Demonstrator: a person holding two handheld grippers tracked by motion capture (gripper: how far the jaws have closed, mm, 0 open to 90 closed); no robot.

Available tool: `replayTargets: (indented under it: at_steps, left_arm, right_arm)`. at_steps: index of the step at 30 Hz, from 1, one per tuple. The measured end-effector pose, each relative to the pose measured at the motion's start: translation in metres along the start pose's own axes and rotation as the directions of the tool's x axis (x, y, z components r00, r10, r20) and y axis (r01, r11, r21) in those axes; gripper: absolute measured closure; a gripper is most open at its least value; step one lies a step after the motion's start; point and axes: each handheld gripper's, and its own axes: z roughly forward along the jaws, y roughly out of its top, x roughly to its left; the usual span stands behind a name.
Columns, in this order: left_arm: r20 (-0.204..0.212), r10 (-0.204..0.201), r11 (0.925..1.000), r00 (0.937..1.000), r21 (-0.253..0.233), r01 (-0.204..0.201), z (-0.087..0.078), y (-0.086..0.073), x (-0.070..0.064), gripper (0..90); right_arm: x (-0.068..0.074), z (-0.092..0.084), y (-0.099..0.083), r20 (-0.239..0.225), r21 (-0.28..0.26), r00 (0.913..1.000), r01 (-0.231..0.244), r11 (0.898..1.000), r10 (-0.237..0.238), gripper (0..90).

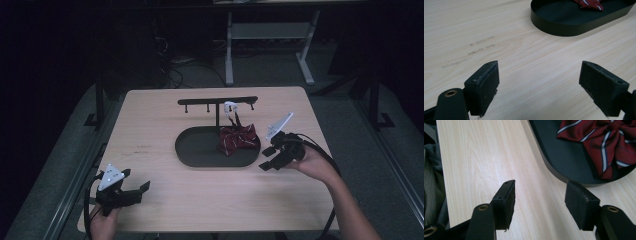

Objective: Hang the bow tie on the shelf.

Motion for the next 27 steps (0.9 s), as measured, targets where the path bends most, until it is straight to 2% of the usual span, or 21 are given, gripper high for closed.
replayTargets:
  at_steps: [4,27]
  left_arm:
    - [0.0,0.0,1.0,1.0,0.005,0.0,0.0,0.0,0.0,16.1]
    - [0.001,0.003,1.0,1.0,0.007,-0.003,0.0,0.0,-0.002,16.1]
  right_arm:
    - [0.002,0.002,-0.004,0.005,0.018,1.0,-0.003,1.0,0.003,40.8]
    - [0.018,0.017,-0.045,-0.009,-0.022,0.9992,-0.04,0.999,0.04,40.4]
